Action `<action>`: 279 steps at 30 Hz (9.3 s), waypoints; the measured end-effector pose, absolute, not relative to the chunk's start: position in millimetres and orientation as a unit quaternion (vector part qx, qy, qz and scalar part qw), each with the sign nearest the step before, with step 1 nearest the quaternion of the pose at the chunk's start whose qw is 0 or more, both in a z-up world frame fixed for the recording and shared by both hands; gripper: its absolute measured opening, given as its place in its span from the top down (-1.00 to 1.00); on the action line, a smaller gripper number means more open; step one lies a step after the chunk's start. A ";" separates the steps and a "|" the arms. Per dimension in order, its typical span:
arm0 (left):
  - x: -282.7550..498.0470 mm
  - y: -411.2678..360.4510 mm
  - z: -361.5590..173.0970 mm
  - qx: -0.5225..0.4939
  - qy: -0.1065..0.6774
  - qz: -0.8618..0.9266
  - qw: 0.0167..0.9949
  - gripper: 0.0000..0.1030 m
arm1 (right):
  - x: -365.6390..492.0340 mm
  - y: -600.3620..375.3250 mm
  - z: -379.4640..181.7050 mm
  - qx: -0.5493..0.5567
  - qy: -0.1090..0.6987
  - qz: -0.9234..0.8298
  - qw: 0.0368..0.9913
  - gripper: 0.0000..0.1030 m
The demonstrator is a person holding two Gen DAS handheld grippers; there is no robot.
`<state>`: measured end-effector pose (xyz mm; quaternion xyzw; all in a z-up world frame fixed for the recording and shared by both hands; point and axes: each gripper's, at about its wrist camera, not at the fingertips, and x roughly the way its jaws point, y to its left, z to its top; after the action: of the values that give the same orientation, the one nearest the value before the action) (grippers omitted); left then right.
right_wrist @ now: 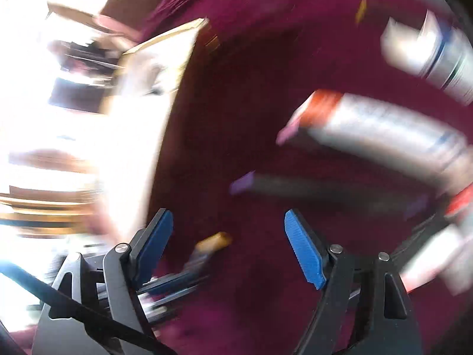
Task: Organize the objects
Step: 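Grasp purple-ended black marker with right tool while left tool holds its marker, then carry both markers into white tray and open both tools, then grasp another black marker with left tool while right tool returns to table, then grasp white orange-capped glue bottle with right tool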
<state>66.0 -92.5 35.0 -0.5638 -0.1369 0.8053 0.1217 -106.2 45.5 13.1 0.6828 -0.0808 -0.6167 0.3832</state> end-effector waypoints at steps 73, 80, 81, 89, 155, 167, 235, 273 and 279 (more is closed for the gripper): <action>63.1 -73.8 31.4 -0.531 -0.056 0.838 0.111 0.78 | -47.4 84.4 17.1 0.634 0.012 -0.764 0.120 0.76; 62.4 -93.4 61.5 -0.506 -0.088 0.851 0.110 0.78 | -42.0 105.6 26.9 0.636 -0.056 -0.755 0.153 0.76; 62.8 -97.1 64.4 -0.505 -0.092 0.851 0.110 0.78 | -38.1 110.9 30.5 0.635 -0.065 -0.754 0.158 0.76; 77.0 -139.2 87.0 -0.496 -0.117 0.854 0.101 0.78 | -29.5 99.4 55.2 0.620 -0.112 -0.752 0.196 0.75; -102.9 -341.3 26.2 -0.509 -0.104 0.854 -0.016 0.31 | -107.5 -172.6 30.5 0.633 -0.117 -0.715 0.272 0.65; -67.1 -313.1 53.0 -0.497 -0.098 0.862 -0.010 0.22 | -89.6 -125.9 53.7 0.611 -0.118 -0.744 0.243 0.19; -13.7 42.0 24.4 -0.541 0.054 0.825 0.155 0.58 | -26.4 283.4 51.7 0.552 -0.166 -0.817 0.015 -0.87; 19.9 -68.0 42.0 -0.530 -0.067 0.830 0.160 0.79 | -104.6 148.8 18.8 0.612 -0.094 -0.785 0.033 0.52; 20.6 -76.1 42.9 -0.529 -0.074 0.828 0.171 0.78 | -85.8 147.6 16.6 0.625 -0.115 -0.771 0.051 0.52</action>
<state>20.6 -76.1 42.9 -0.5290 -0.0740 0.8278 0.1715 -85.8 147.6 16.6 0.6248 -0.1146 -0.7706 0.0513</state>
